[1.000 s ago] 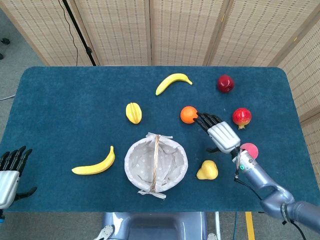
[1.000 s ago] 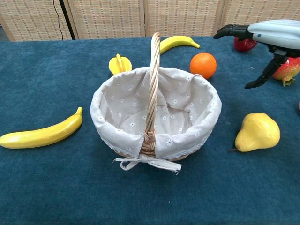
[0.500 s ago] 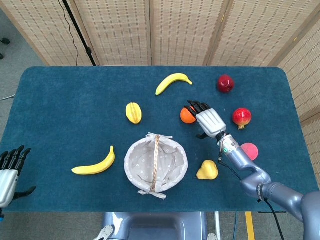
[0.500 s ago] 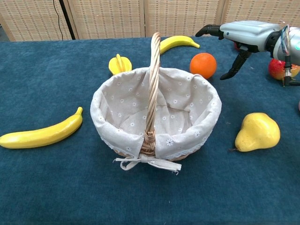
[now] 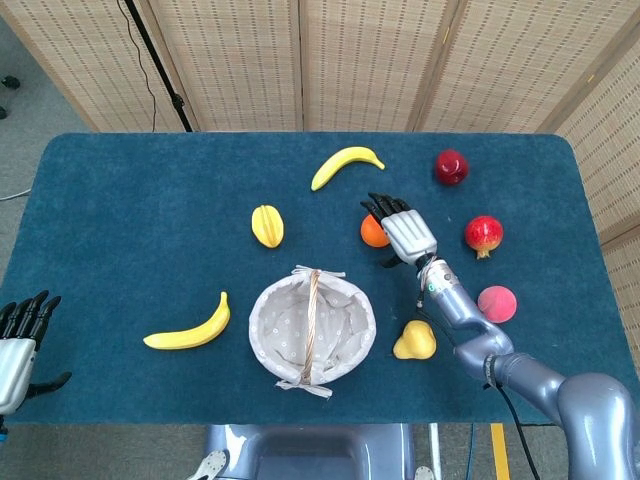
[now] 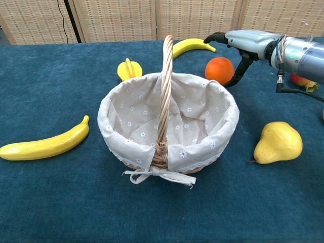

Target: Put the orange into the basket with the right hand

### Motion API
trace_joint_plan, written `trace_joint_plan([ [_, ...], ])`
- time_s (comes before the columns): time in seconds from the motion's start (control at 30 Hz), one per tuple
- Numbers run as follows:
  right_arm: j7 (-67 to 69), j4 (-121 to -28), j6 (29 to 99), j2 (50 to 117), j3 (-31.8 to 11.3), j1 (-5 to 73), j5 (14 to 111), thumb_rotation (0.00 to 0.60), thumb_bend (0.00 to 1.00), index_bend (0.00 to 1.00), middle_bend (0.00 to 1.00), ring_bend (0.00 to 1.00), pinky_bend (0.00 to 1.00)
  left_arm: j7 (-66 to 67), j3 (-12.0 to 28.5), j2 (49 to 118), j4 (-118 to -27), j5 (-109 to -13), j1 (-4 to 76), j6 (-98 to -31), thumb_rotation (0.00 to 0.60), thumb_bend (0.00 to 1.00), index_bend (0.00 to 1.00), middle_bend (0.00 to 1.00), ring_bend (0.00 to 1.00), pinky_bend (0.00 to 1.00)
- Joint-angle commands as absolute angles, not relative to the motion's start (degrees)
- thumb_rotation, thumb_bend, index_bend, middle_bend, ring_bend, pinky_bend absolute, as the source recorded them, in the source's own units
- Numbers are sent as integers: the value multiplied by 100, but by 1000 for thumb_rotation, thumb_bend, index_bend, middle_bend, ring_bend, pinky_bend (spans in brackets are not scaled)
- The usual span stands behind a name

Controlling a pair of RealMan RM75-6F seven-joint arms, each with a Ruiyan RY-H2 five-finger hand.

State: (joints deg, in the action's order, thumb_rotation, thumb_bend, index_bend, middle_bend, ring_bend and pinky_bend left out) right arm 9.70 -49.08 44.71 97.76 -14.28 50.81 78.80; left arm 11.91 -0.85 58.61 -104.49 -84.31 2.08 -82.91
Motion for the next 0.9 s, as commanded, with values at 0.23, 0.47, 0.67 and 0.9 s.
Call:
trace_joint_plan([
  [0.23,1294,-4249,4308,10400,-1289,5096,7710,600,0,6,0,0,108,1148,-86,5833,-10457,-8432,199,-8319,600,0,0,0,0,0],
  [0.47,1604,-3791,4740,10746,-1284,5065,7814,600,1,317,158,218,306,1138,-98,5832,-10463,-8454,205,-8318,600,0,0,0,0,0],
  [0.67,1827,-3441,5043,10901,-1236,5047,7938,600,87,680,515,543,622,1105,-99,5817,-10473,-8458,209,-8316,600,0,0,0,0,0],
  [0.9,1881,-3446,5055,10831,-1231,5000,7910,600,105,691,530,581,658,1091,-115,5806,-10492,-8501,201,-8339,600,0,0,0,0,0],
])
